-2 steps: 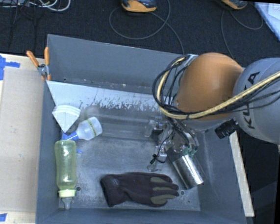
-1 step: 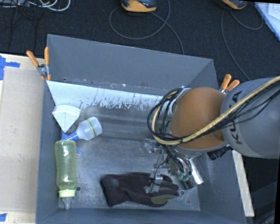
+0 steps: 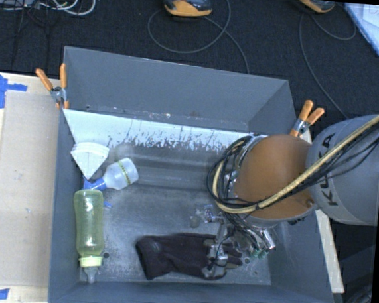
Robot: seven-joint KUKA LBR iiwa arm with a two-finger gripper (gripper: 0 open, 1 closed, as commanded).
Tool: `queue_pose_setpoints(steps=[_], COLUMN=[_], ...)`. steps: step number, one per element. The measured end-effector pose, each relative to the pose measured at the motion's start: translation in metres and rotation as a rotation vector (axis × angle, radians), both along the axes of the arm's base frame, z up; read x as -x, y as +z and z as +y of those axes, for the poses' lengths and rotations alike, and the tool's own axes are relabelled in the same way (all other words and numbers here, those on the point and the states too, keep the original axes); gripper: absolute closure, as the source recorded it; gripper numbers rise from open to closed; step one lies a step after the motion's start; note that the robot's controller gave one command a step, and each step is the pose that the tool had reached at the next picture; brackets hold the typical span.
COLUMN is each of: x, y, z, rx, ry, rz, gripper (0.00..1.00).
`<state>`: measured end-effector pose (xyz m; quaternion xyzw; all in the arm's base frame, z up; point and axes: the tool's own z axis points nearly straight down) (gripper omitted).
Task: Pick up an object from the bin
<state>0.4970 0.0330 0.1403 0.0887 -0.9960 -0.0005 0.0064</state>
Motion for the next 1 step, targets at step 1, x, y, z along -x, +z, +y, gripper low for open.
queue_pose_setpoints(steps=[1], x=[0.0106], y=[0.0044], z=[0.0052], rx=[0.0], ry=[-0.054], rz=[-0.008], gripper=[0.0])
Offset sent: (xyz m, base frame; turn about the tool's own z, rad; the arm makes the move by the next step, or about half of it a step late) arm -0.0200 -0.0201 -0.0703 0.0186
